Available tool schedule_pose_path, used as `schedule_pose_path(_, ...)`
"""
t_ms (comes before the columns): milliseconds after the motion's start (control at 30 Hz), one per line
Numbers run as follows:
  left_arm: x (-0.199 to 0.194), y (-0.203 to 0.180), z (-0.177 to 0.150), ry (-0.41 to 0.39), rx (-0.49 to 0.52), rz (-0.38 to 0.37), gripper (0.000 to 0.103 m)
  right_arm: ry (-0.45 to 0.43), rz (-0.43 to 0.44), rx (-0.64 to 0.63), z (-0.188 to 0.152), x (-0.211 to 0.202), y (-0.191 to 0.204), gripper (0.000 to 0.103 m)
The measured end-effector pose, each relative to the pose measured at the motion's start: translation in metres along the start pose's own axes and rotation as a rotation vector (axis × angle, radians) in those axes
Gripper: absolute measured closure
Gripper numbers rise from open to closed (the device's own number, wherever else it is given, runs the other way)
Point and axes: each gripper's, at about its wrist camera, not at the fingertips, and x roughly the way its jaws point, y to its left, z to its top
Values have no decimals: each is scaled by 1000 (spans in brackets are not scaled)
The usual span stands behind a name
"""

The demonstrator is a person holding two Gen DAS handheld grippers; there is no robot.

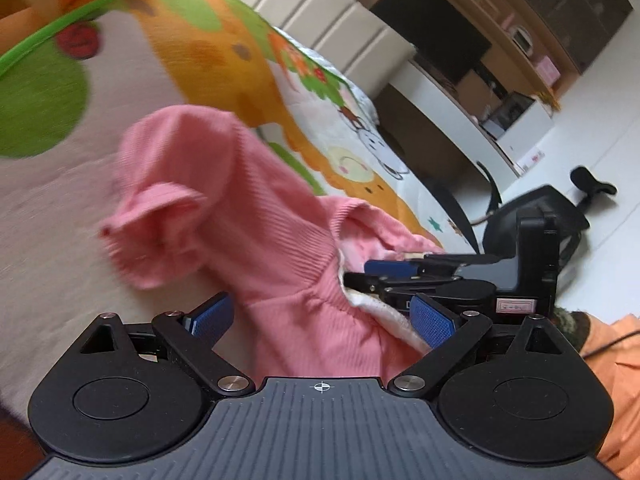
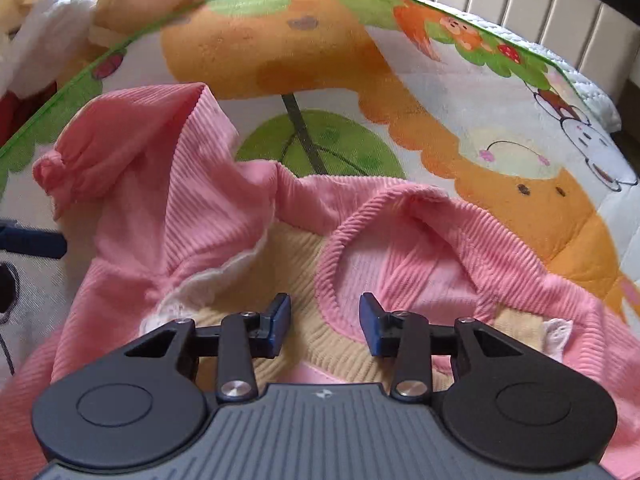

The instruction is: Fold clothes

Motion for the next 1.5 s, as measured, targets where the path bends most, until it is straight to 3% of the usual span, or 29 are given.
schedule_pose_path(67,-5,7,-2,-4,-17,-3,5,11,55,-3,0,-9,5,94)
schedule_pose_path(167,-3,13,-1,-3,-37,-21,4,-48,-13,-106,9,-11,20,95)
schedule_pose_path(333,6,1,2,13,-18,0,4,-154,-237,-145,44,27,5,94)
schedule_pose_path(433,4,-7,3,-6,2,36,4,-181,-198,-60,49,20,-18,90)
schedule_pose_path(533,2,-9,4,-25,23,79,3,-270,-155,7,47,-21,-42,69)
schedule_pose_path(600,7,-9,3,-22,26,99,3,-320,-241,47,37,-60,-71,47)
schedule_pose_path(667,13,-11,2,-9,34,101,3,-308,-373,161,14,-91,-116,41)
schedule_pose_path(800,29,-19,-2,34,54,84,3,-232,-630,435,-45,-136,-207,40)
schedule_pose_path(867,33,-24,-4,51,64,84,3,-194,-703,579,-79,-145,-242,40)
schedule_pose_path(967,31,-31,-3,51,81,89,3,-191,-661,830,-125,-150,-277,40)
schedule_pose_path(1067,26,-34,-1,43,86,101,2,-240,-459,1094,-155,-137,-293,40)
schedule_pose_path(1133,24,-33,0,45,79,114,2,-239,-421,1134,-159,-125,-293,63)
schedule_pose_path(1167,23,-33,0,46,75,121,2,-236,-439,1096,-150,-122,-290,95)
schedule_pose_path(1233,20,-32,1,45,73,134,2,-279,-486,984,-121,-123,-274,97)
schedule_pose_path(1267,18,-31,2,41,76,142,2,-356,-470,921,-101,-133,-262,97)
schedule_pose_path(1400,12,-28,8,18,76,174,2,-678,-250,668,-19,-188,-202,97)
schedule_pose_path(1433,11,-27,10,9,76,181,2,-725,-183,618,-1,-195,-186,97)
schedule_pose_path(1500,6,-28,14,-17,82,198,2,-732,-96,516,25,-188,-150,97)
